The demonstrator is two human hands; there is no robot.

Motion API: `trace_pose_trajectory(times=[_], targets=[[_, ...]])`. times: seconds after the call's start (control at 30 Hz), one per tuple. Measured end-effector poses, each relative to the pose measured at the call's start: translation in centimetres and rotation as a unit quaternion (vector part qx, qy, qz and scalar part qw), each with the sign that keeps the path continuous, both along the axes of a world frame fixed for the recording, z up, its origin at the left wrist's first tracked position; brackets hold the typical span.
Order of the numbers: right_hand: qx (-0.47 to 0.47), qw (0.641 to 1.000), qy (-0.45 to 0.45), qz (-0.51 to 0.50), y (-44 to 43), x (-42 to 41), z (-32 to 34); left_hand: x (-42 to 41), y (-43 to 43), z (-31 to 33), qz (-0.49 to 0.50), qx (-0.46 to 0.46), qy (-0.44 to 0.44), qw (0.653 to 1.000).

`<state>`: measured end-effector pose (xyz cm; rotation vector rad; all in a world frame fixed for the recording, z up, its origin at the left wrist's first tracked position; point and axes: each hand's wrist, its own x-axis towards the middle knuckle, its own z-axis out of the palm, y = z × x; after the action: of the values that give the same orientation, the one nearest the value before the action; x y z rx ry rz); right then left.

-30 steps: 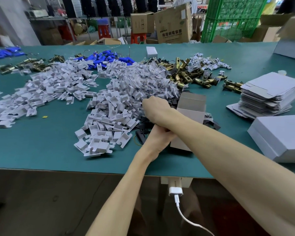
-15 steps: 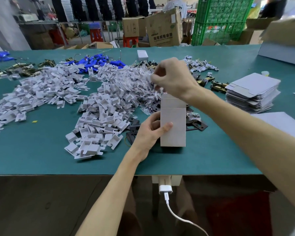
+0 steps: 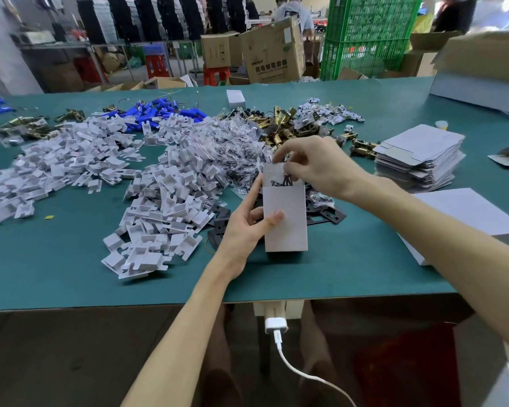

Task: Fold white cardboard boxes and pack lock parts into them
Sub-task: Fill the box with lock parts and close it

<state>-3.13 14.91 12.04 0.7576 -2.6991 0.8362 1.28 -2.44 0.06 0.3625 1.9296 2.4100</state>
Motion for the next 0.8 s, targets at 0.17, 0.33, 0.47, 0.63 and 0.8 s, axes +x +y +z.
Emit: trace_pose_trajectory(times=[0.17,0.33,0.47,0.63,0.8], targets=[[-0.003,1.000,-0.004,0.009,0.2,-0.1,-0.3,0.1,0.1,0.1,0.003,0.000,-0.001,1.000],[0.119,0.991,-0.054,0.024,0.5,-0.2,-0.4,0.1,0.2,0.1,0.008,-0.025,0.003,1.000],[0.181,0.980,-0.079,0.025,0.2,0.2,-0.4,0.0,0.1,0.0,0.007,-0.029,0.005,1.000],[0.162,0.984,-0.076,0.012,0.0,0.6,-0.7,0.0,0.1,-0.1,0.005,-0.024,0.007,1.000],[0.056,0.998,-0.010,0.008,0.7,1.3,-2.9,-0.1,0.0,-0.2,0.020,-0.006,0.003,1.000]])
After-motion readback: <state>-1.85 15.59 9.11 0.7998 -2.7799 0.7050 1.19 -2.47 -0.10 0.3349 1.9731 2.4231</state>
